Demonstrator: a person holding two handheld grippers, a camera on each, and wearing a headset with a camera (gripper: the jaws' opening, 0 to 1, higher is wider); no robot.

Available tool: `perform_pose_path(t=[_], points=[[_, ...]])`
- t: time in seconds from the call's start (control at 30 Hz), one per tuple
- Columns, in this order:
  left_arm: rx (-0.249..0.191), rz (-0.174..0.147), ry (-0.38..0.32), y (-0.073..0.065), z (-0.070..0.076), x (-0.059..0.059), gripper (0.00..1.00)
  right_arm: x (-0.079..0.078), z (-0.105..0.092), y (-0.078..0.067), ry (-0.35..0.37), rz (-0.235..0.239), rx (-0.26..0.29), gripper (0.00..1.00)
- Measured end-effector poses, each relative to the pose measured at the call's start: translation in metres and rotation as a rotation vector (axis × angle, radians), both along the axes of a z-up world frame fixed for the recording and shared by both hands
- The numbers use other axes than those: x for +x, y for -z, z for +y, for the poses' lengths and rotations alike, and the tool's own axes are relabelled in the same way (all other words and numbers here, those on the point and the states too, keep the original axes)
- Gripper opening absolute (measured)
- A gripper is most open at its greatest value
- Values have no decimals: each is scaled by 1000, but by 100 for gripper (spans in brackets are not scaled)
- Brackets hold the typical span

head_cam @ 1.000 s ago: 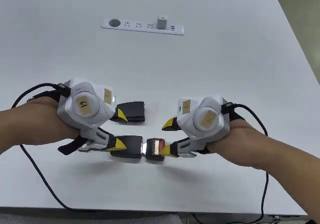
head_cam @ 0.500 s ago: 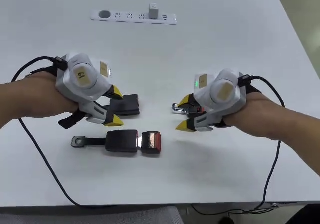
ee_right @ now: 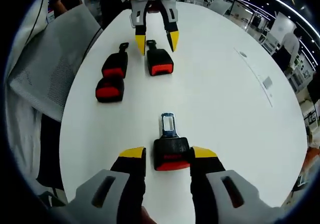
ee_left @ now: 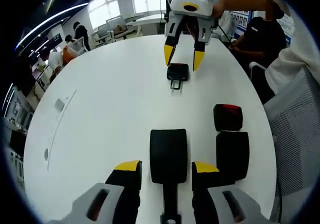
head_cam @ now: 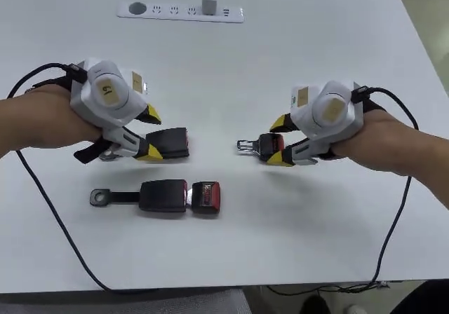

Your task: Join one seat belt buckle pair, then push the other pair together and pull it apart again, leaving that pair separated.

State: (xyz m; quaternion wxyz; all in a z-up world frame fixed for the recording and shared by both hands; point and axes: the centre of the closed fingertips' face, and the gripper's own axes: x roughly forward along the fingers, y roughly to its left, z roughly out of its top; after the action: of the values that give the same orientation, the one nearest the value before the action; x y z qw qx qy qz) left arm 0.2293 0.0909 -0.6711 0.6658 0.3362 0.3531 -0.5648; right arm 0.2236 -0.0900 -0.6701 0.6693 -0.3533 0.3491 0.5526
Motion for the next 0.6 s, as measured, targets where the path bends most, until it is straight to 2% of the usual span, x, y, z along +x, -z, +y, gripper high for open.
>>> perform_pose_path(t=[0.23,0.33,0.4,0.6], points=[[22,22,22,13,-1,0,40,5,-3,7,11,35,15,33],[36,47,33,19,2,-2,38,4,-1,12,-9,38,6,34],[47,46,36,22,4,-1,37,5,0,16,-15,48,4,33],[42,49,37,19,3,-1,34,4,0,23,-49,61,-13,33]])
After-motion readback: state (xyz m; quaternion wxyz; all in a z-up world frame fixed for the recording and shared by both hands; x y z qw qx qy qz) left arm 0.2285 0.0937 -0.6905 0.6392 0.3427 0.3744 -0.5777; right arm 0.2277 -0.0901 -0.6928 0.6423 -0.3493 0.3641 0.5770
